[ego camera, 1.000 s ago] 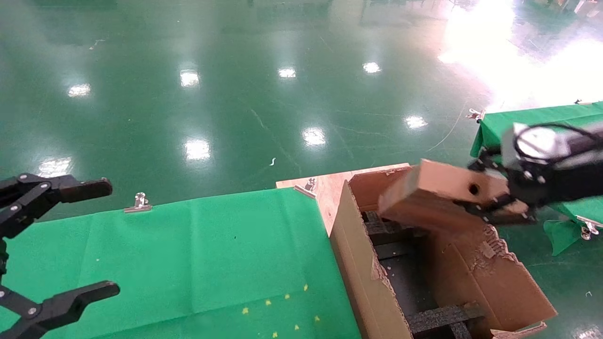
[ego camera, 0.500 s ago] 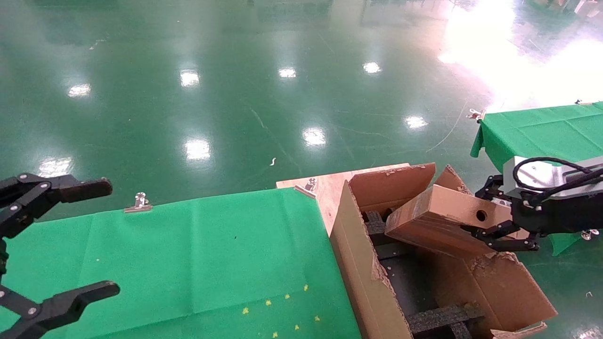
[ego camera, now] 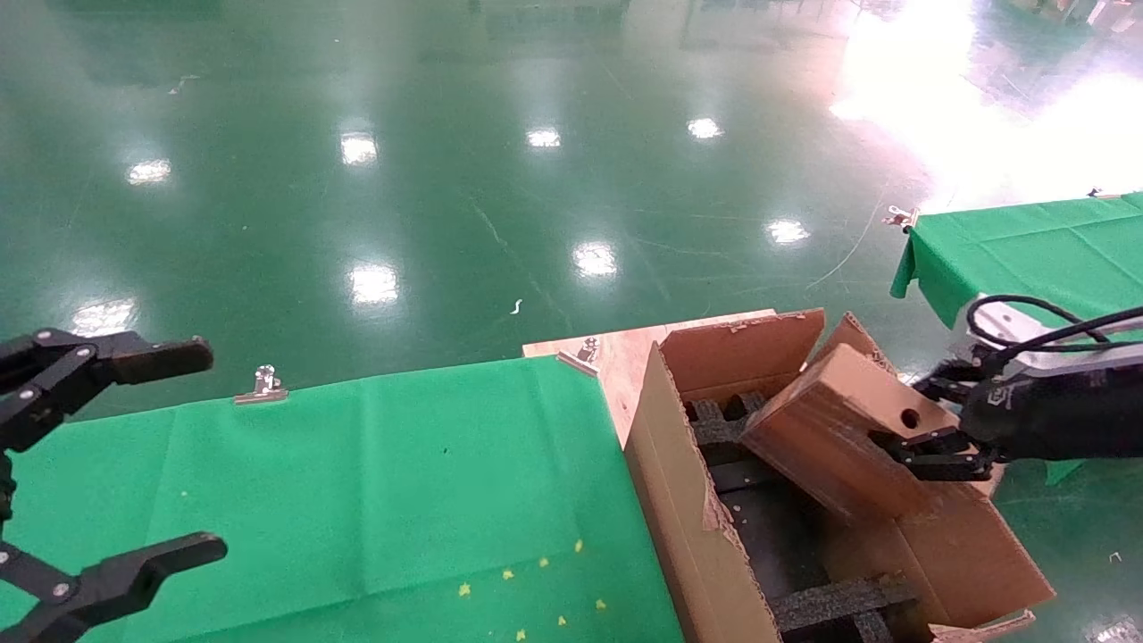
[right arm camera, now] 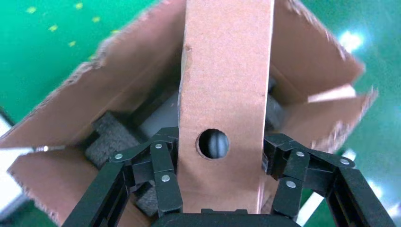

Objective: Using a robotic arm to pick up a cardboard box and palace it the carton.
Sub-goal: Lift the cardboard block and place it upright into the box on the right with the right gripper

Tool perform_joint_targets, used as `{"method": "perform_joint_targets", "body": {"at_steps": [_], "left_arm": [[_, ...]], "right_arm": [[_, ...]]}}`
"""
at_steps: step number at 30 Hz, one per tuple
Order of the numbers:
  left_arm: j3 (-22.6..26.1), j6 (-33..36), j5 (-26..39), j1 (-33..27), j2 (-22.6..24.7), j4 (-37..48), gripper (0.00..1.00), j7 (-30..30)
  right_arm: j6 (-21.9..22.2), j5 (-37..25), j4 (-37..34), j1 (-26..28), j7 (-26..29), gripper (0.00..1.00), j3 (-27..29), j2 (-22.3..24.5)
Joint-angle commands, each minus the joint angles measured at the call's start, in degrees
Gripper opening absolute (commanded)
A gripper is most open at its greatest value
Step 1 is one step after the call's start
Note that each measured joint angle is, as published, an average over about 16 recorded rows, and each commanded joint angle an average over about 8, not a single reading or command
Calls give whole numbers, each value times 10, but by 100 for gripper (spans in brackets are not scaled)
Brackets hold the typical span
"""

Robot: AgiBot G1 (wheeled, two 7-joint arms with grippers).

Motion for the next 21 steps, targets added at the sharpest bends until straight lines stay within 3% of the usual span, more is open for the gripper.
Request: {"method": "perform_joint_targets", "body": {"at_steps": [1, 10, 21], "left_arm": [[0, 0, 0, 0, 0, 0, 100, 0], [0, 0, 0, 0, 0, 0, 100, 0], [0, 0, 0, 0, 0, 0, 100, 0]], "right_arm": [[24, 5, 1, -13, 30, 0, -5, 7], [110, 49, 22, -46, 191, 0, -19, 42], [124, 59, 20, -52, 208, 0, -21, 44]]}}
